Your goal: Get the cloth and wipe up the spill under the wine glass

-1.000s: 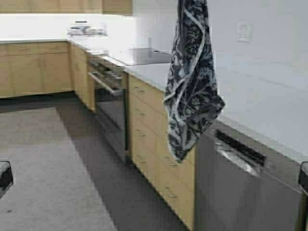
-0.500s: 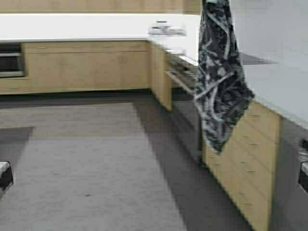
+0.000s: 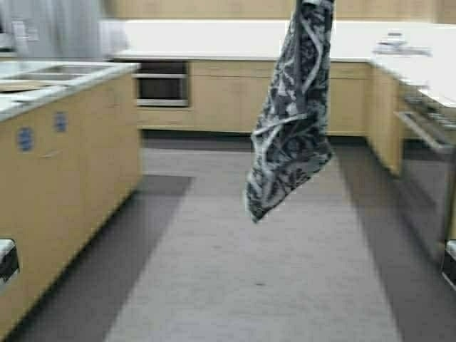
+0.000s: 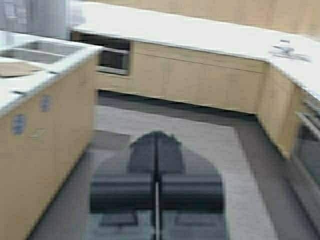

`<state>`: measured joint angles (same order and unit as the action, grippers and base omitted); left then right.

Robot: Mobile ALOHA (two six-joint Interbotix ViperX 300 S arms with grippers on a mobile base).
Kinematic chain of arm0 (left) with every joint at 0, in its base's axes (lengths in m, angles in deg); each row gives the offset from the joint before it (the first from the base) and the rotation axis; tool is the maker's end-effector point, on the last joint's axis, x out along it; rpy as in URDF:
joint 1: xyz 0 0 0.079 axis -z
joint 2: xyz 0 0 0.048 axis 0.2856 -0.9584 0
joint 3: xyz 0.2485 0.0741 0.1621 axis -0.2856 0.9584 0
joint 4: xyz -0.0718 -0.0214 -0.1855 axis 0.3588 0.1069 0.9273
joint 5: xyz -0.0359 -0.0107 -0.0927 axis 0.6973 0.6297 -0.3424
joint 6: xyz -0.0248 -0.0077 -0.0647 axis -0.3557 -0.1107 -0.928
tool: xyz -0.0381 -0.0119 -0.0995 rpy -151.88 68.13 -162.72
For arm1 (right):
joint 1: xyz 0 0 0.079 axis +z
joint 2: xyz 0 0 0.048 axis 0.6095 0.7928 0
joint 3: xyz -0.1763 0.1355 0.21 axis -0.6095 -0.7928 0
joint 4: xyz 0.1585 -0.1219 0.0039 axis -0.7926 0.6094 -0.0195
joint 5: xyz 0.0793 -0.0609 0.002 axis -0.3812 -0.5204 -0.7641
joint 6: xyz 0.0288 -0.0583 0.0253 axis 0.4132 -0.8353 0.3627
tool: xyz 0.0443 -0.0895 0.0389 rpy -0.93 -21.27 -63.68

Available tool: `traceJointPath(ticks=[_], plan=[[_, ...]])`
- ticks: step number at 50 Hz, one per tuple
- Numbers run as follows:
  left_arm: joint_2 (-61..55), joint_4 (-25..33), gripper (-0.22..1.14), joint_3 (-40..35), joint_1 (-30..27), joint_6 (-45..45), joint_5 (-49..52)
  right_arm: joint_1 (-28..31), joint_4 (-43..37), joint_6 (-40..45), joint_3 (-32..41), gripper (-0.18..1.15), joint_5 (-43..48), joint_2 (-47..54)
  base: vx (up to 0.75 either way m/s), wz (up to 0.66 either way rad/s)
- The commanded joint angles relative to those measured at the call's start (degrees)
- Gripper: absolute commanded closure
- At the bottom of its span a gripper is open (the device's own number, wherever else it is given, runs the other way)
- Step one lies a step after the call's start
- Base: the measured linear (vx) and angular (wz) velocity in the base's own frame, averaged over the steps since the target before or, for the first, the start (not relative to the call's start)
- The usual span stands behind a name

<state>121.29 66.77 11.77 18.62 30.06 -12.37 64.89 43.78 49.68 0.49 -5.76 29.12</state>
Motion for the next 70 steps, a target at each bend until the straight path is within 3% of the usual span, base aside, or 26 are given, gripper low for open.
traceJointPath(ticks=[1,30,70], plan=[[-0.53,0.09,0.89,-0.88,-0.09,0.00,-0.18,-0.09,-0.09,1.05,1.23,0.90,0.97,-0.88,0.01,0.54],[-7.65,-0.18,0.89,-2.02,-0.09,0.62,-2.99,-0.18,-0.09,0.97,0.79,0.90,2.20,-0.88,0.03,0.35],[-44.38,-2.64,0.89,-13.10,-0.09,0.26,-23.20,-1.49,-0.09,1.32,0.53,0.90,2.55,-0.70,0.10,0.19]])
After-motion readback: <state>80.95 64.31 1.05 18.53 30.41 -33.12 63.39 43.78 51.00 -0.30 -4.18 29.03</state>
